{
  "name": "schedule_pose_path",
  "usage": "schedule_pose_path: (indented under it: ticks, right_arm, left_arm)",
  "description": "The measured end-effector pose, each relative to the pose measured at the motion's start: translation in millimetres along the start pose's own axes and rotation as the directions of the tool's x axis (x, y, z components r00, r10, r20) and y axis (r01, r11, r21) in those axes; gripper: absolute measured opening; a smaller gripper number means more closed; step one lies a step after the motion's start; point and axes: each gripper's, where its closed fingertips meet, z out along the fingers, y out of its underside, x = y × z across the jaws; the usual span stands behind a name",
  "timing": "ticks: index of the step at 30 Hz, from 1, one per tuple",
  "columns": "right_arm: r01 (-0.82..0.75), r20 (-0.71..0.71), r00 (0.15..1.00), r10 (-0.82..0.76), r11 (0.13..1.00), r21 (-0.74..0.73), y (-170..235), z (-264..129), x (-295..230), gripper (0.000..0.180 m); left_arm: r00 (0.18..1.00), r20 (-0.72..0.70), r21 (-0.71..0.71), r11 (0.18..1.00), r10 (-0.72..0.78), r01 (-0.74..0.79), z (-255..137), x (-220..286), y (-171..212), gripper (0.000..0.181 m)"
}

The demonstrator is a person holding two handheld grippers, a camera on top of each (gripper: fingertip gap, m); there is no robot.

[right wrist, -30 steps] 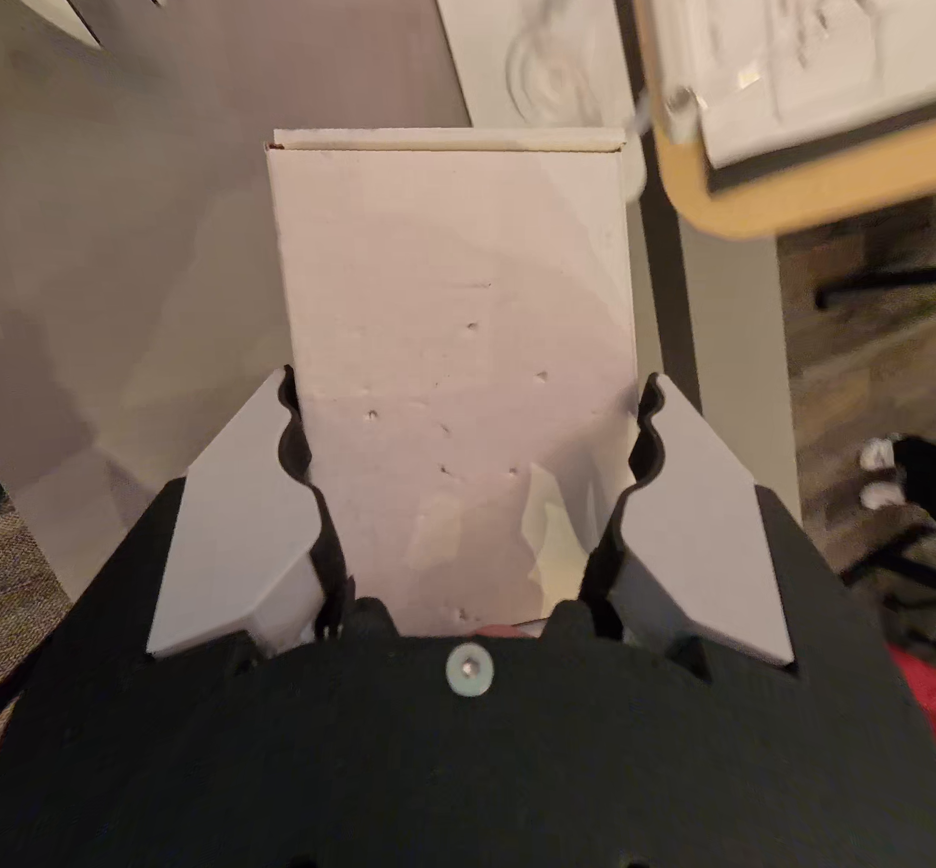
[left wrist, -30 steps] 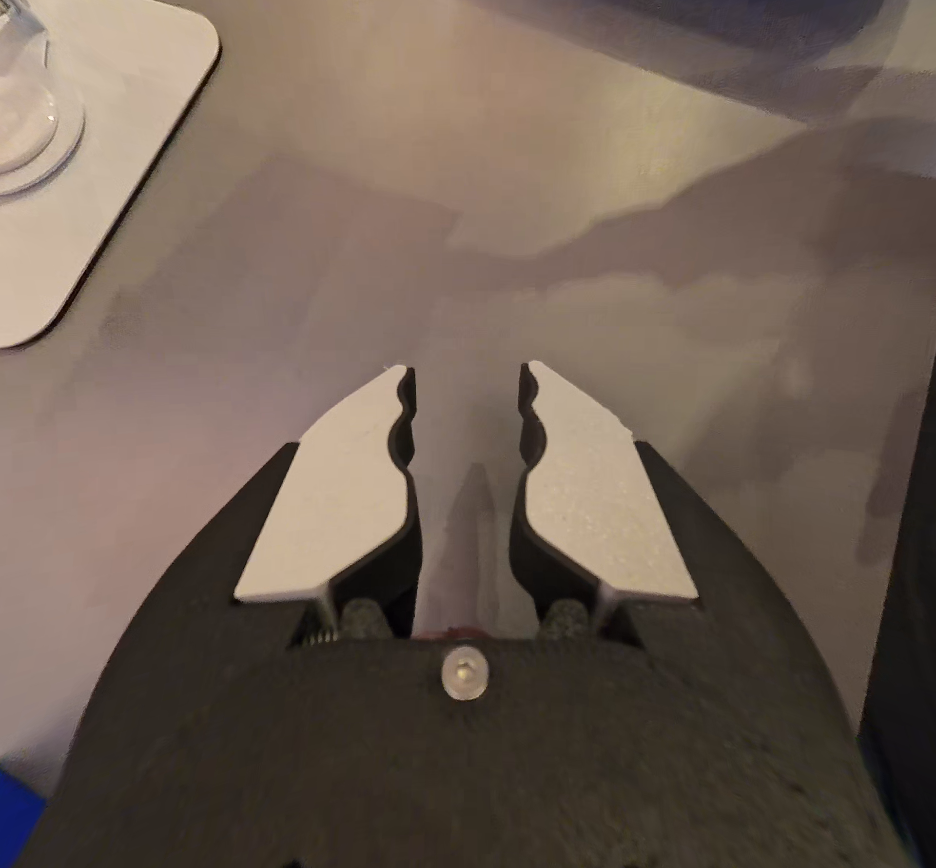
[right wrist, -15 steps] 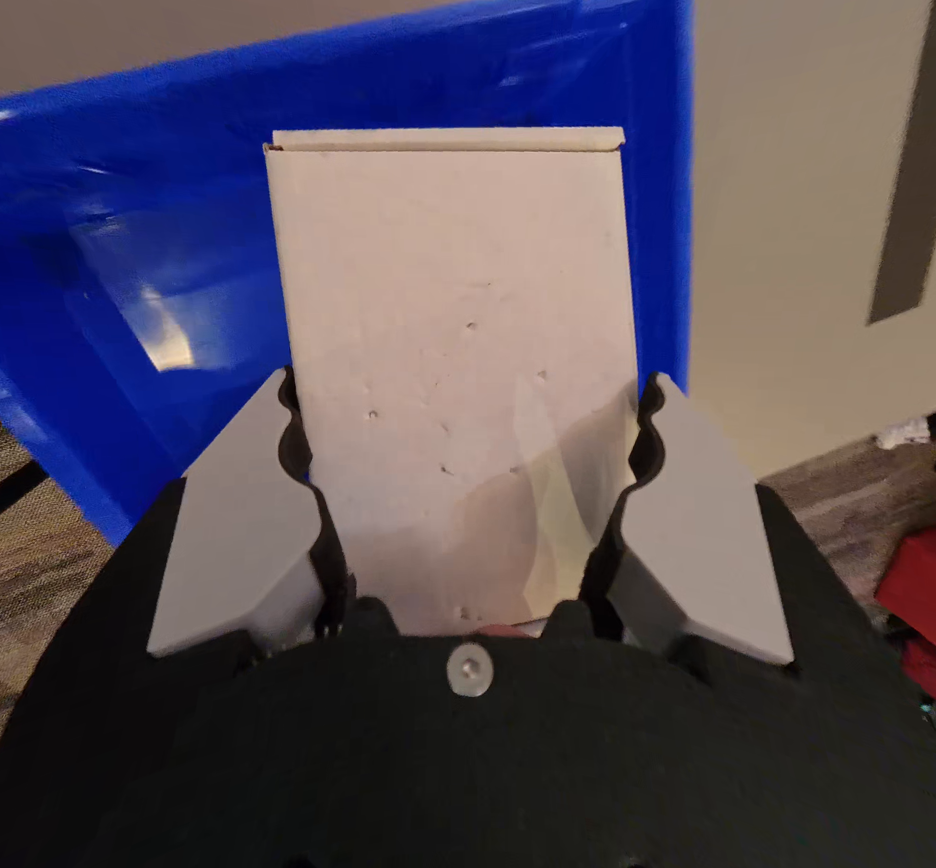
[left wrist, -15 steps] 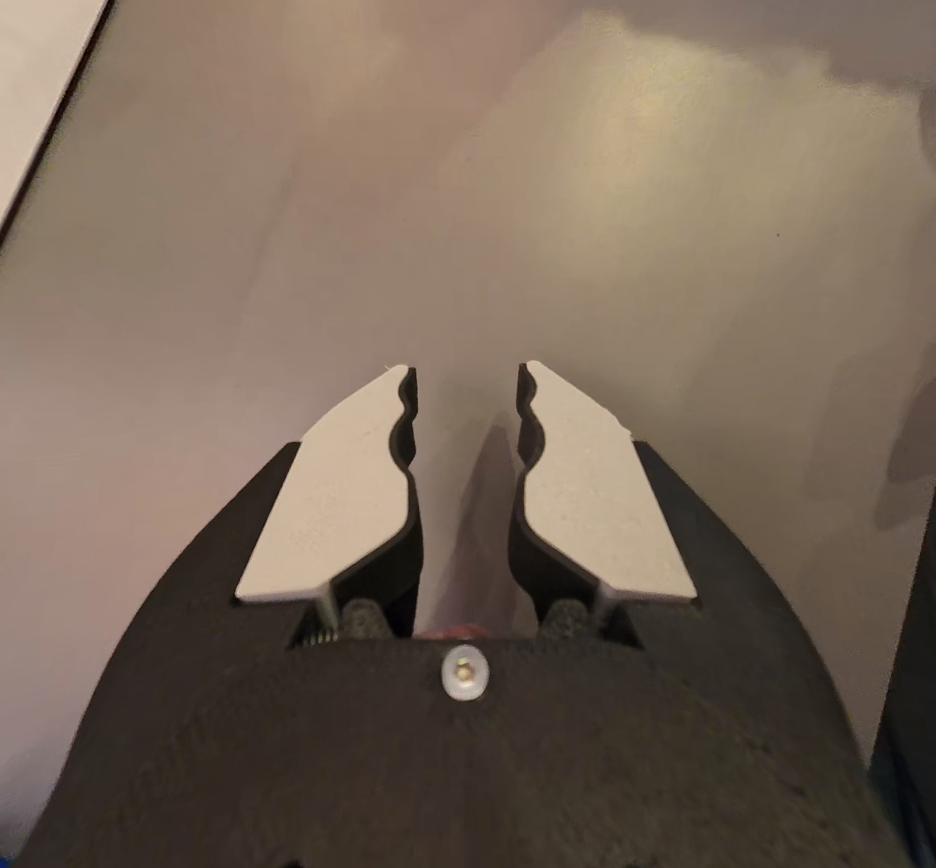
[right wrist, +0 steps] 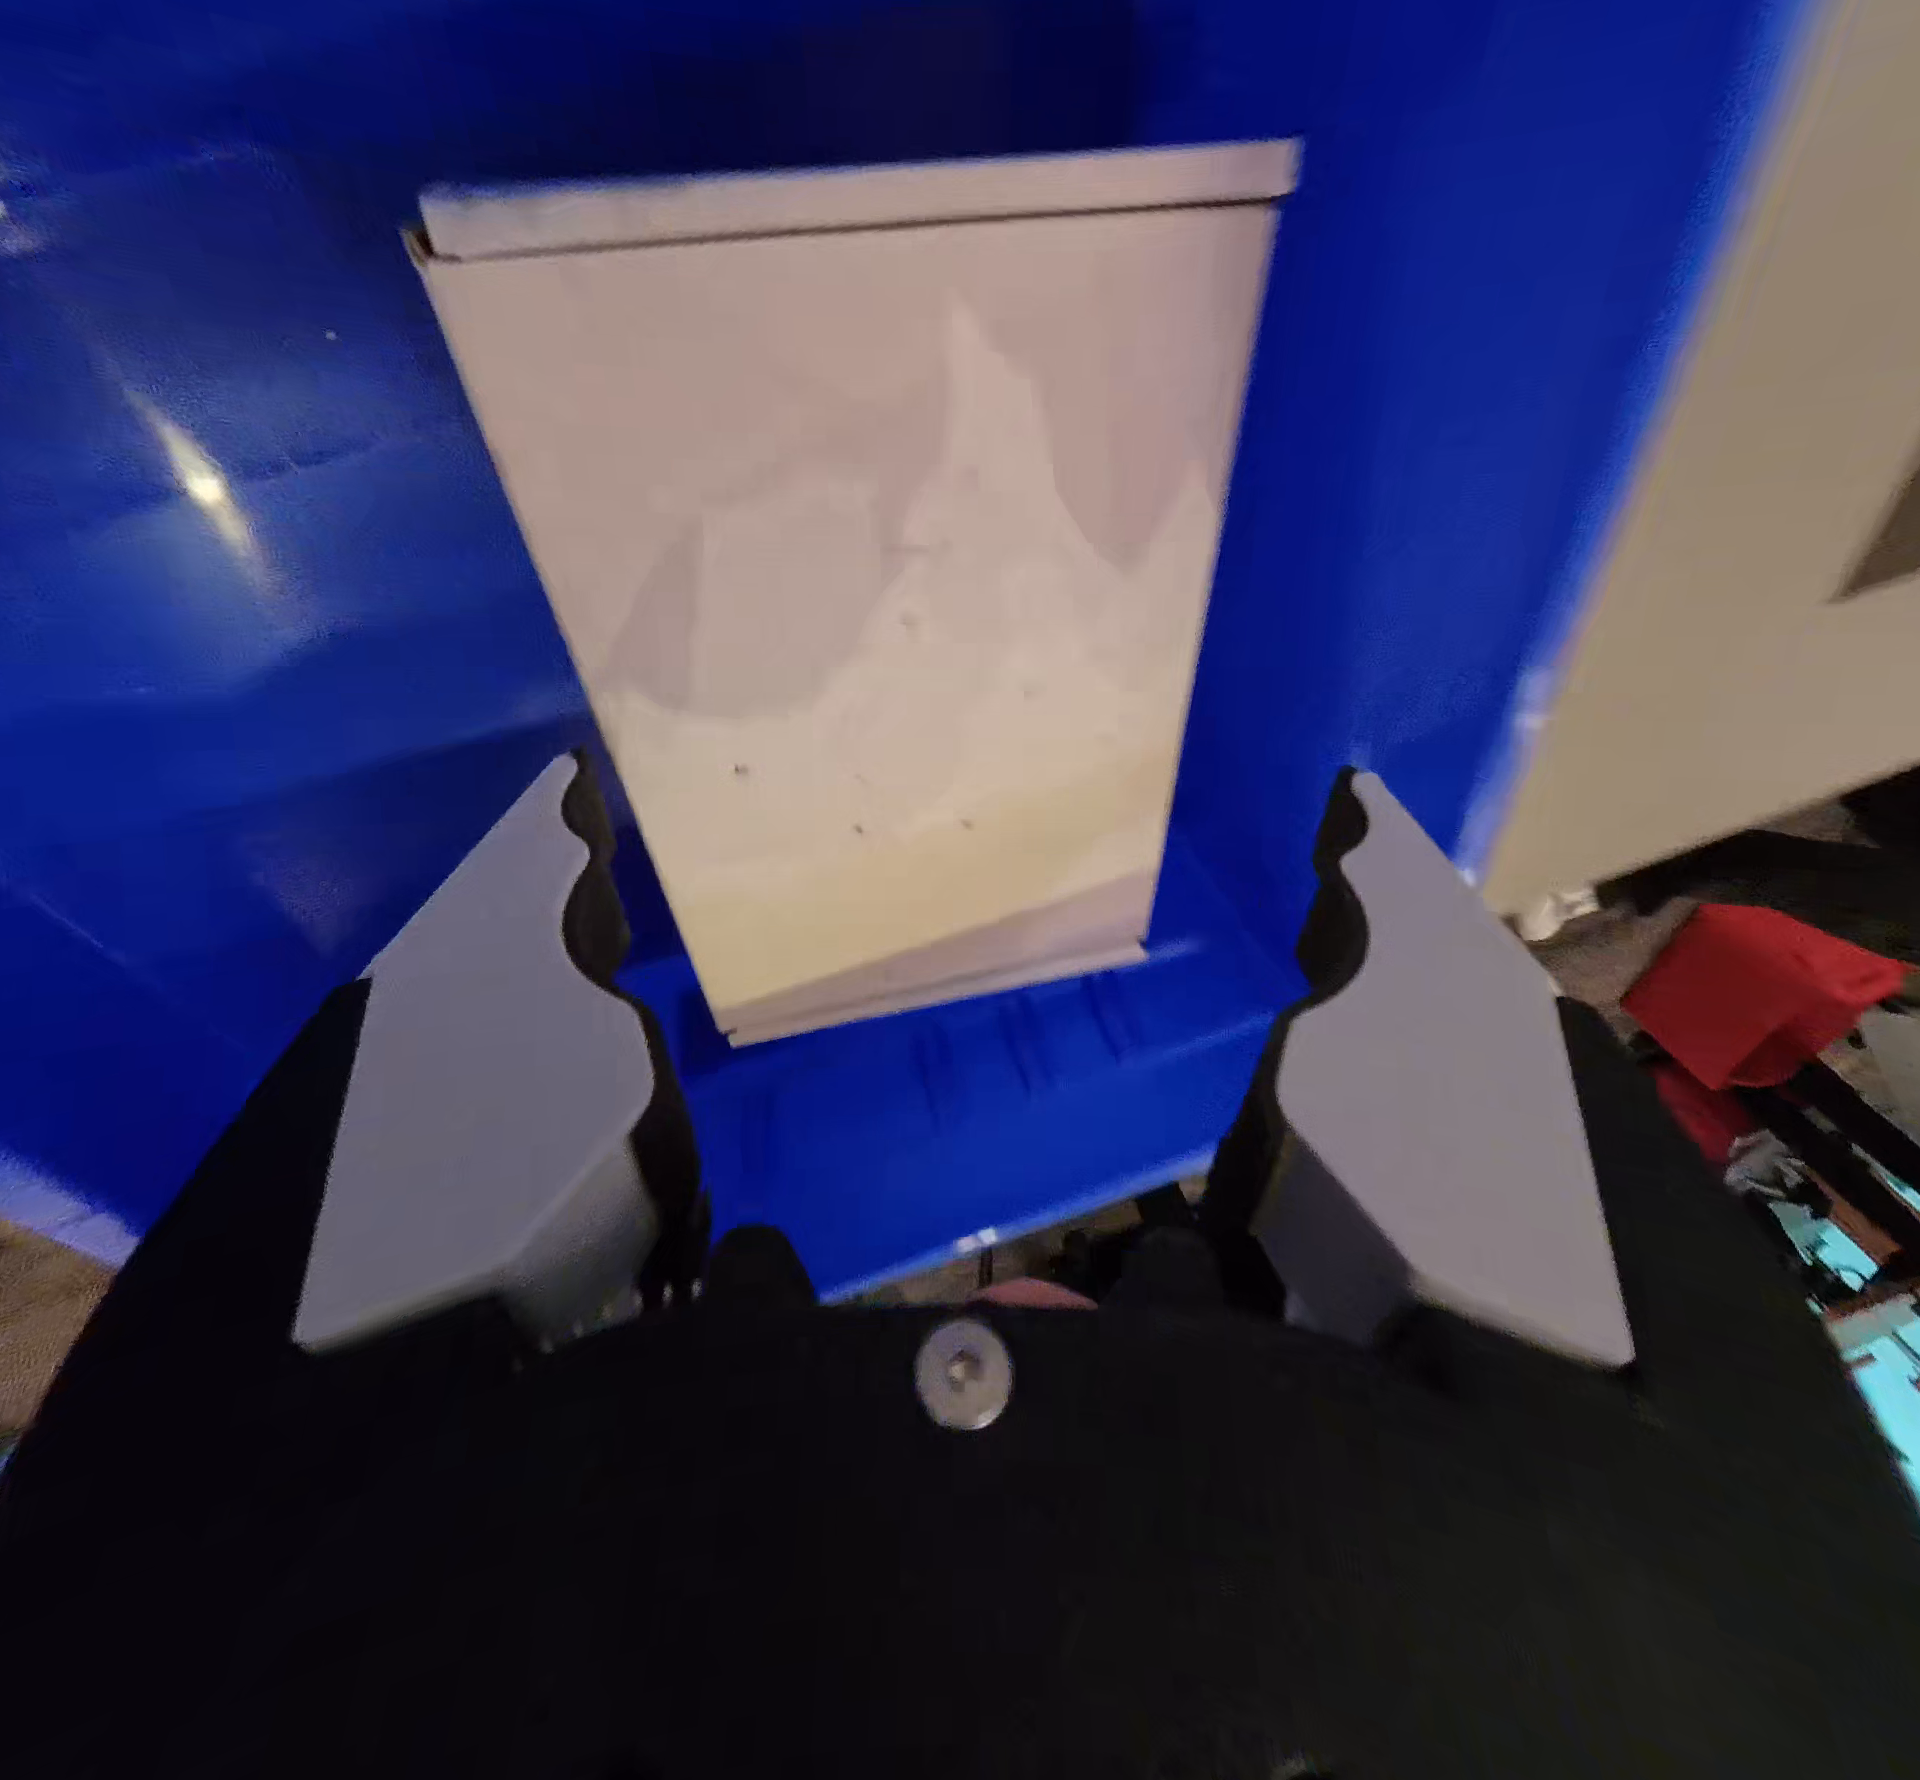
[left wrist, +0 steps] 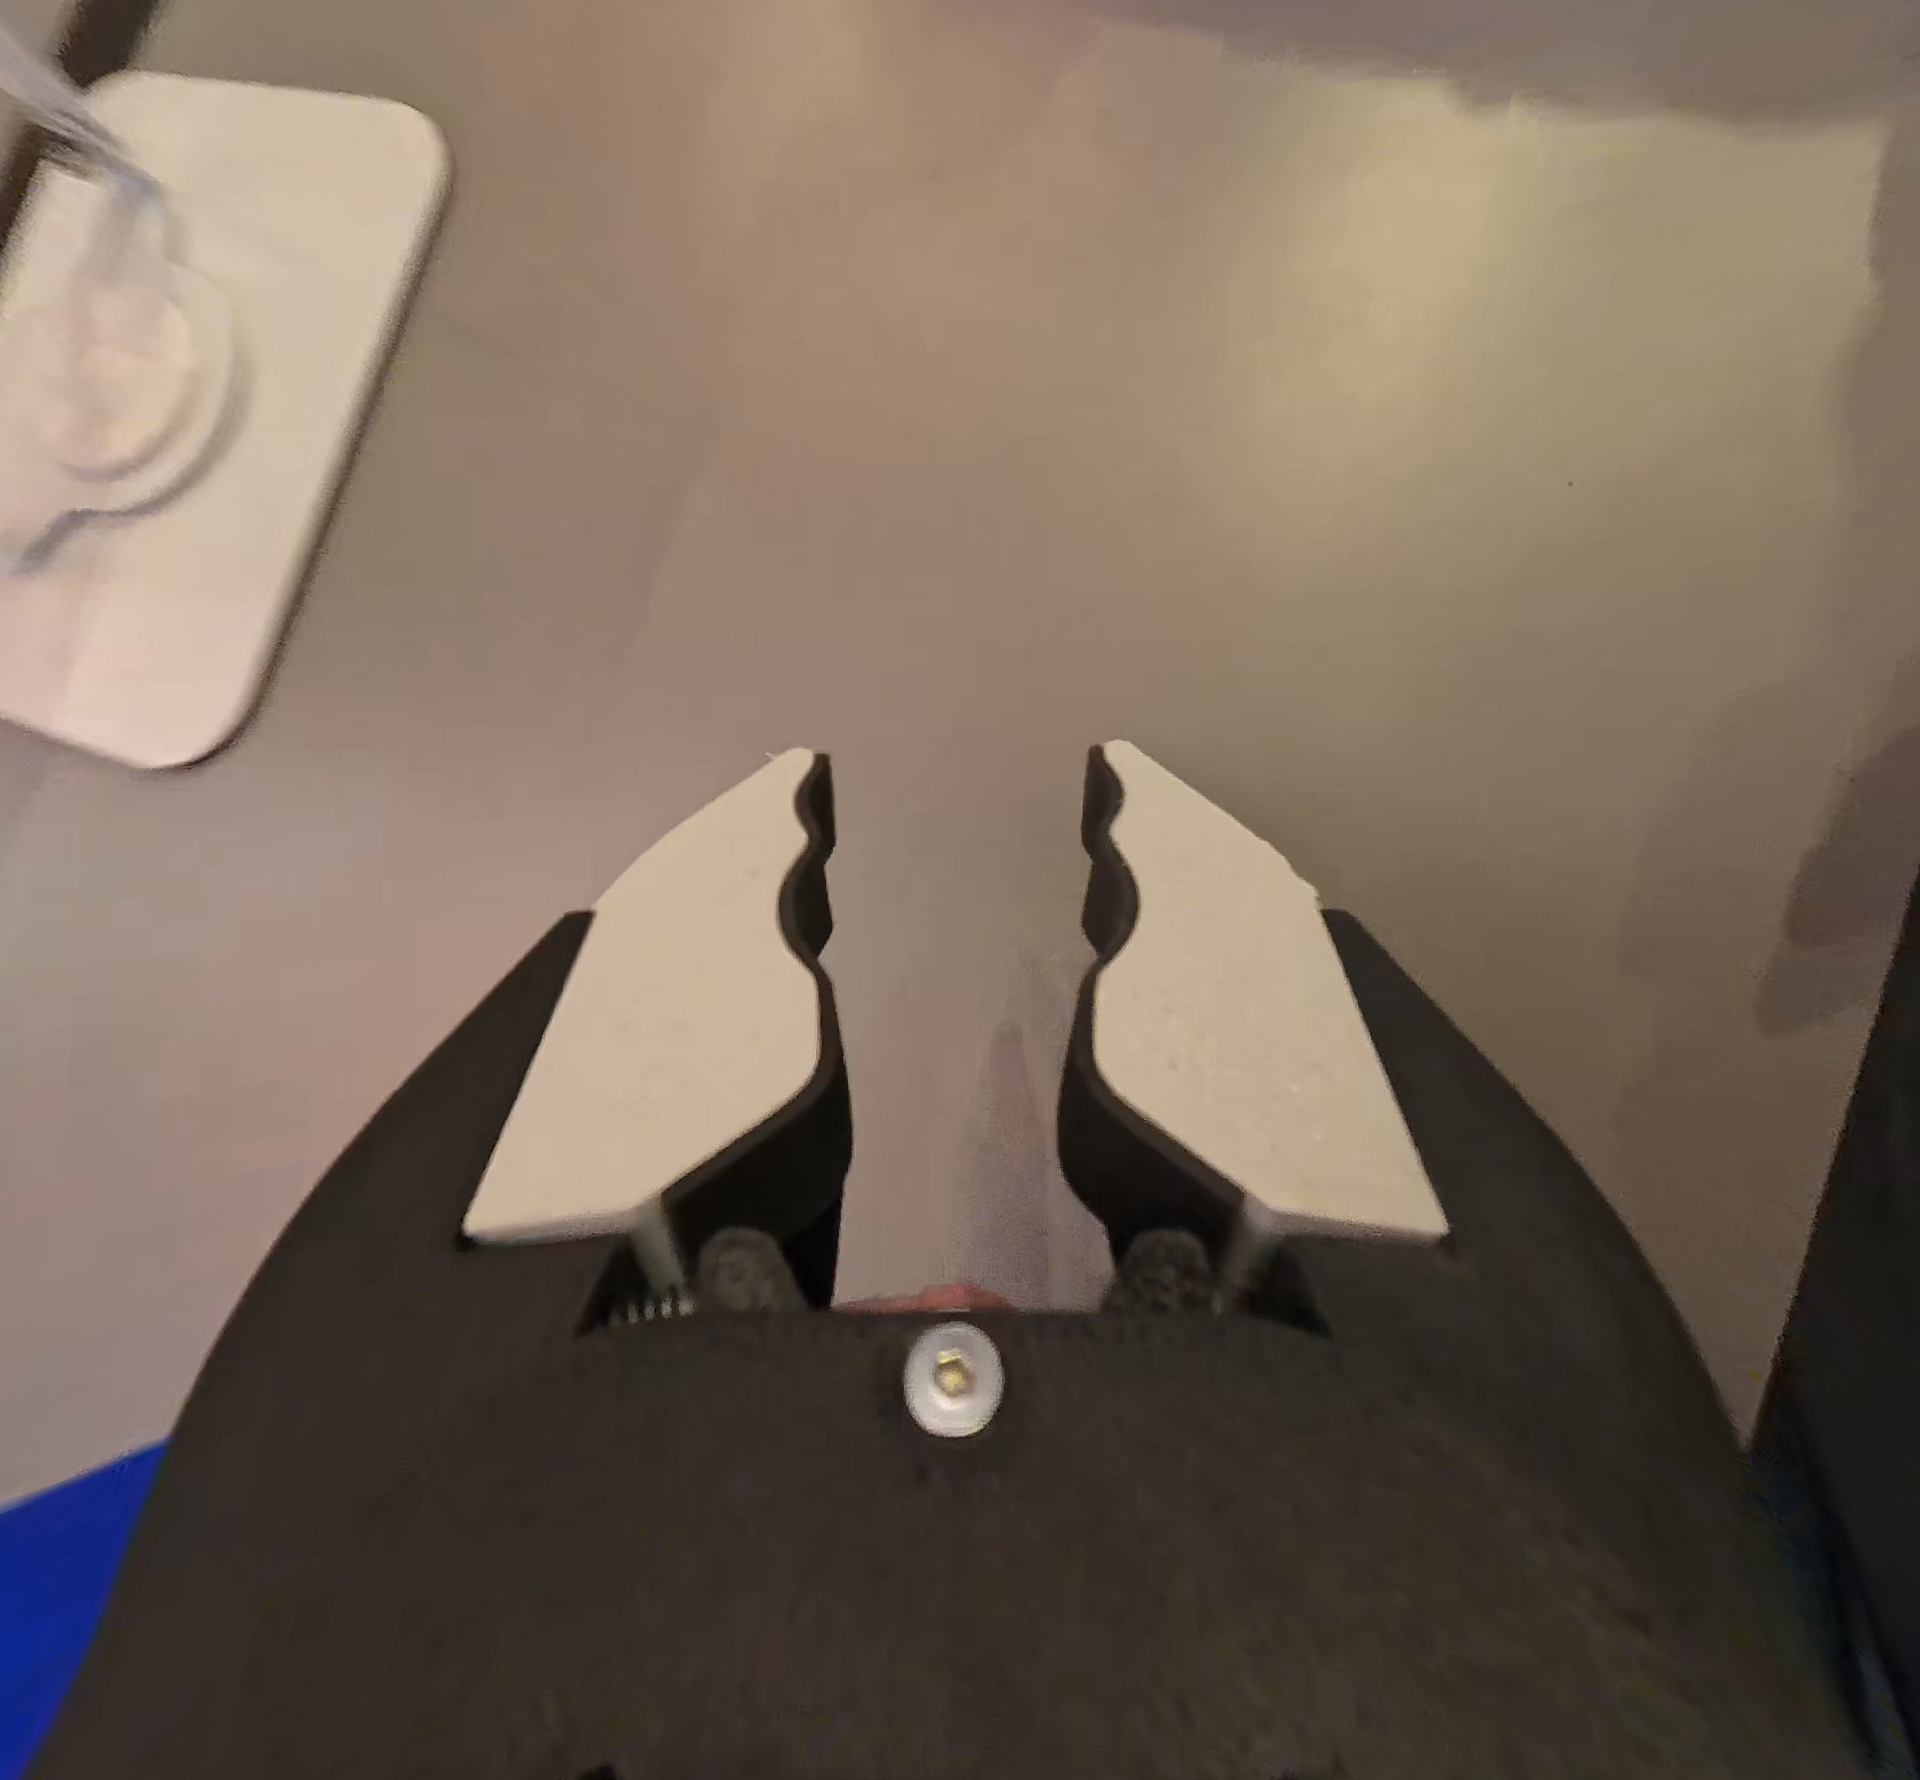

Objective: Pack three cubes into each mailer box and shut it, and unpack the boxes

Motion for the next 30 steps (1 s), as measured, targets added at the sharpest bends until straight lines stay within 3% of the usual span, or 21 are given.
schedule_pose_path:
  ticks: [6,9,13,19,25,30]
  right_arm:
    - [-0.007,-0.168,0.985,0.031,0.99,0.142,-33.6,-75.0,2.8,0.121]
    - [0.046,-0.205,0.979,0.003,0.971,0.235,-65.1,-101.7,-13.3,0.114]
    - [0.131,-0.233,0.97,-0.066,0.952,0.277,-102.5,-114.3,-37.2,0.108]
    - [0.208,-0.214,0.967,-0.141,0.921,0.329,-152.5,-120.1,-67.2,0.107]
    - [0.249,-0.187,0.963,-0.194,0.906,0.343,-180.6,-118.7,-85.9,0.104]
    - [0.255,-0.146,0.965,-0.216,0.9,0.353,-192.0,-110.7,-98.5,0.104]
  left_arm:
    - [0.966,0.257,-0.03,1.0,0.001,0.007,-107.6,-58.6,19.0,0.067]
    - [0.935,0.354,-0.11,0.993,0.008,0.033,-169.8,-91.4,57.0,0.077]
    - [0.938,0.343,-0.279,0.959,0.055,0.046,-219.3,-122.1,122.5,0.1]
    - [0.976,0.172,-0.516,0.856,0.132,-0.025,-210.1,-153.2,201.6,0.12]
    - [0.965,-0.036,-0.639,0.736,0.261,-0.223,-164.2,-178.5,229.3,0.124]
    - [0.957,-0.184,-0.675,0.68,0.223,-0.288,-144.6,-178.9,250.6,0.126]
